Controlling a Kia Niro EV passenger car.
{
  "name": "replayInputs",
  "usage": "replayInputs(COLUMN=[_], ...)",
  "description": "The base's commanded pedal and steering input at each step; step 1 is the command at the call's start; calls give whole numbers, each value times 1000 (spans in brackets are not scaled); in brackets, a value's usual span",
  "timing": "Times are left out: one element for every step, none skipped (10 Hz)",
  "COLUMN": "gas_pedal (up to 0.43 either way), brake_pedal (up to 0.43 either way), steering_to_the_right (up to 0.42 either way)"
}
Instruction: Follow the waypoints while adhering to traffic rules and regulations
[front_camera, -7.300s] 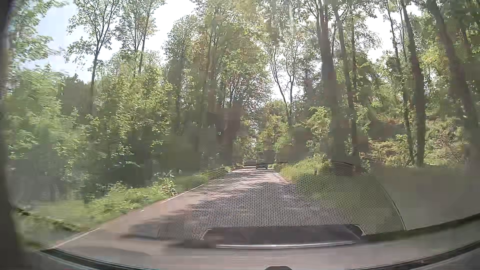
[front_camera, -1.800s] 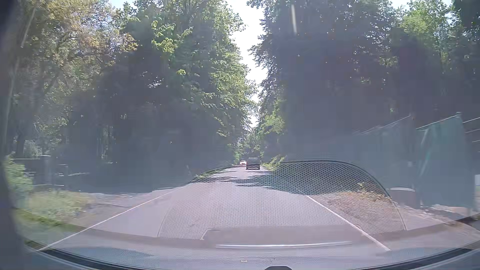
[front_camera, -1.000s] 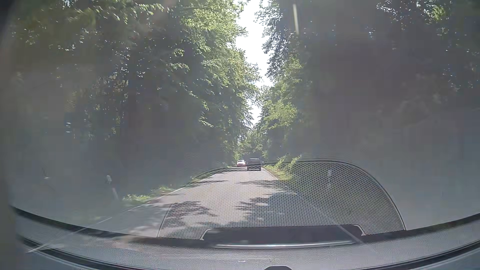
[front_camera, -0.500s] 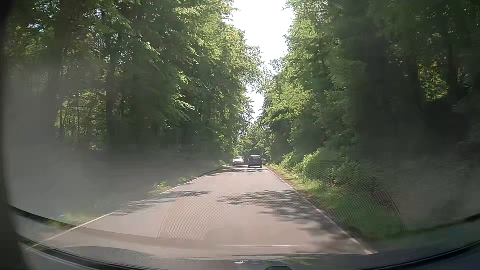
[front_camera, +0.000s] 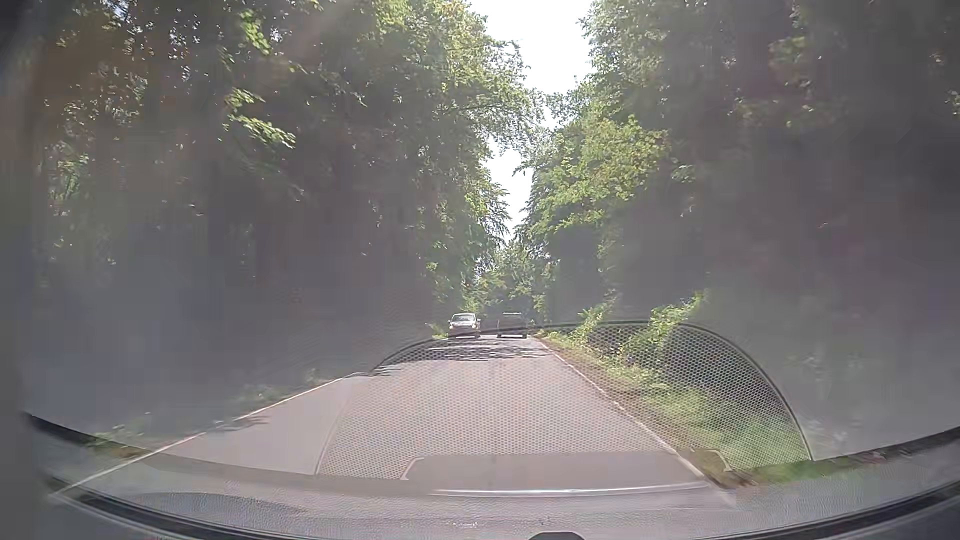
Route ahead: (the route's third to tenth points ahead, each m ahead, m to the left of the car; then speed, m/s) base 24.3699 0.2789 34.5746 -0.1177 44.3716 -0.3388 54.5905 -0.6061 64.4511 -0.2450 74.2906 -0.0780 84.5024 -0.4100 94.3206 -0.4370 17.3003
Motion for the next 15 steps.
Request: replayInputs(gas_pedal=[280, 280, 280, 280, 280, 268, 260, 209, 209, 189, 189, 189, 189, 189, 189], brake_pedal=[0, 0, 0, 0, 0, 0, 0, 0, 0, 0, 0, 0, 0, 0, 0], steering_to_the_right=[-2, -2, -2, -2, -2, -2, -1, -2, -2, -2, -2, -2, -2, -1, -2])
